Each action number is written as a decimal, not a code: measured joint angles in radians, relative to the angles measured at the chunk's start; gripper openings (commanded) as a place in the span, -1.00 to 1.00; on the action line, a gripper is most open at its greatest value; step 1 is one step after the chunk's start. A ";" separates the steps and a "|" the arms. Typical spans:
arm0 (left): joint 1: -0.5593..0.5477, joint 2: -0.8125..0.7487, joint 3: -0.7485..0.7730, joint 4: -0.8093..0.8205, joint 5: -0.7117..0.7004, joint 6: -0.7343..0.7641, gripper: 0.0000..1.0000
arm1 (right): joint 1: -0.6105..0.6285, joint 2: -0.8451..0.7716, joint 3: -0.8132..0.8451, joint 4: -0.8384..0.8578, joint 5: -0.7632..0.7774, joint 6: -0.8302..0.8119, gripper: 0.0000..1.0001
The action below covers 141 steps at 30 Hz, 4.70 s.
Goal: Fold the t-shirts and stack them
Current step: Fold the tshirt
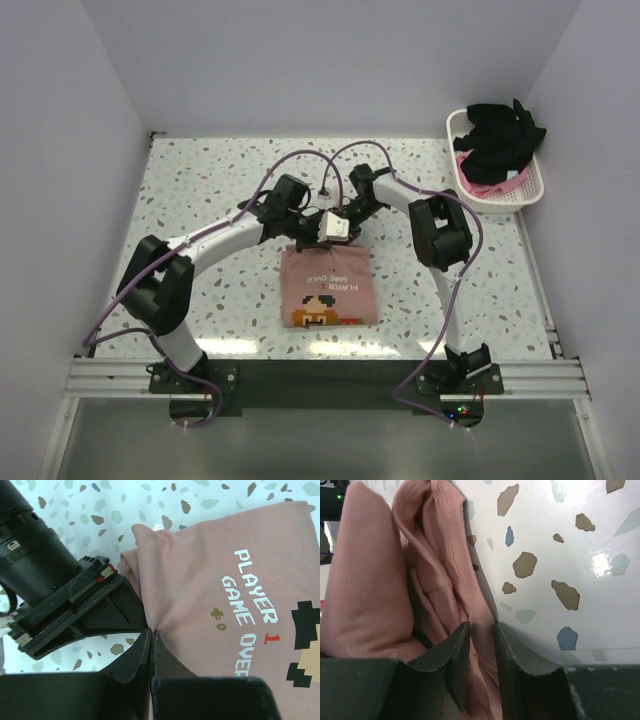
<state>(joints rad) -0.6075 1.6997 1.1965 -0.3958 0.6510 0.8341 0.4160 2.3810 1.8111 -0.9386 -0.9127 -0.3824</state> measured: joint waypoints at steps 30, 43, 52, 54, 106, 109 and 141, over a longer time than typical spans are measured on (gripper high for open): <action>0.203 -0.041 0.040 -0.094 0.019 -0.004 -0.08 | -0.012 -0.045 0.178 -0.149 0.237 -0.119 0.50; 0.319 0.259 0.241 -0.307 0.146 -0.202 0.06 | -0.117 -0.095 0.262 -0.353 0.264 -0.304 0.41; 0.320 0.362 0.298 -0.346 0.144 -0.276 0.06 | -0.101 -0.091 0.159 -0.365 0.268 -0.379 0.26; 0.320 0.370 0.306 -0.355 0.138 -0.276 0.05 | -0.101 -0.090 0.151 -0.362 0.268 -0.387 0.22; 0.384 0.401 0.306 -0.223 -0.116 -0.373 -0.28 | -0.098 -0.101 0.064 0.100 0.500 -0.066 -0.53; 0.394 0.404 0.325 -0.211 -0.127 -0.393 0.25 | -0.100 -0.101 0.098 0.092 0.503 -0.012 0.35; 0.267 0.277 -0.237 0.079 0.620 -1.078 1.00 | -0.029 -0.161 -0.375 -0.108 -0.206 0.198 0.97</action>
<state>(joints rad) -0.3405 1.9762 0.9596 -0.3164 1.2705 -0.2443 0.3866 2.2200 1.4361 -1.0466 -1.1187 -0.1844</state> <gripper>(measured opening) 0.997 0.984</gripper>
